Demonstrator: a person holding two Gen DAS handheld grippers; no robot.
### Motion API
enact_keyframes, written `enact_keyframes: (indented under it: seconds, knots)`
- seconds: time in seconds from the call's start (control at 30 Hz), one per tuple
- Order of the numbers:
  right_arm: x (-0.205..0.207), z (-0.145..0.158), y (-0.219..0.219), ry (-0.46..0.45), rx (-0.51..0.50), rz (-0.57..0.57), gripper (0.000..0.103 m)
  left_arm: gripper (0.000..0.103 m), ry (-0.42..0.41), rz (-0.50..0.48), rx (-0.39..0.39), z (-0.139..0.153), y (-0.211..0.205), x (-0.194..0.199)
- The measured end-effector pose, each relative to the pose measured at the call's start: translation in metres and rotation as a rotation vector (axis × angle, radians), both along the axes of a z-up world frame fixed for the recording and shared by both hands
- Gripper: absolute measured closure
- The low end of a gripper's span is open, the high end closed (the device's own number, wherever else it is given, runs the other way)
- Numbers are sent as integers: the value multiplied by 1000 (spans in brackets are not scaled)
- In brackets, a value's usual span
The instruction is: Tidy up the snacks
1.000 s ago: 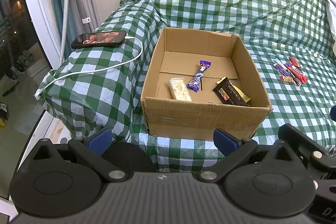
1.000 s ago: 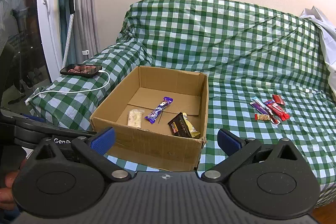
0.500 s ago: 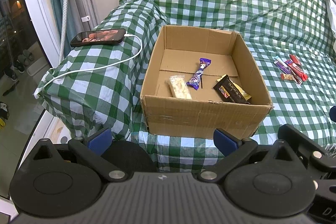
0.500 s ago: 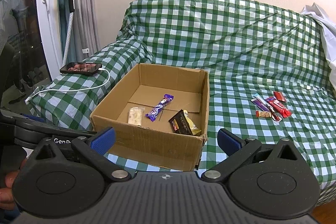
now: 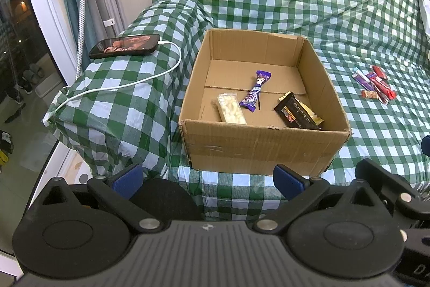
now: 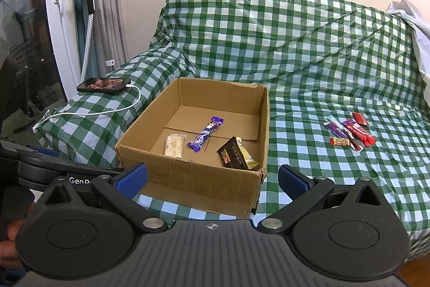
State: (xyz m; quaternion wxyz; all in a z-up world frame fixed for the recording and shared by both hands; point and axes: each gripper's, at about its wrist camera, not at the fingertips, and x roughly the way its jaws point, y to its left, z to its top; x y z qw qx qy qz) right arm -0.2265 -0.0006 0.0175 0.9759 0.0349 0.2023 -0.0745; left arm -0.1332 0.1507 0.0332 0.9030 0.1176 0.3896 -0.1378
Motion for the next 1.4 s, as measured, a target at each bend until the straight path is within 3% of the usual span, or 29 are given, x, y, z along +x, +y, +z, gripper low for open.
enact_keyframes:
  seconds: [0.8, 1.13, 1.4]
  knots:
    - [7, -9, -35, 29, 114, -31, 1, 0, 16, -42, 90, -9, -24, 8]
    - [9, -14, -77, 3, 188, -134, 1, 0, 4, -65, 122, -4, -52, 16]
    - [-1, -14, -139, -45, 194, -283, 1, 0, -1, -151, 124, 7, -109, 24]
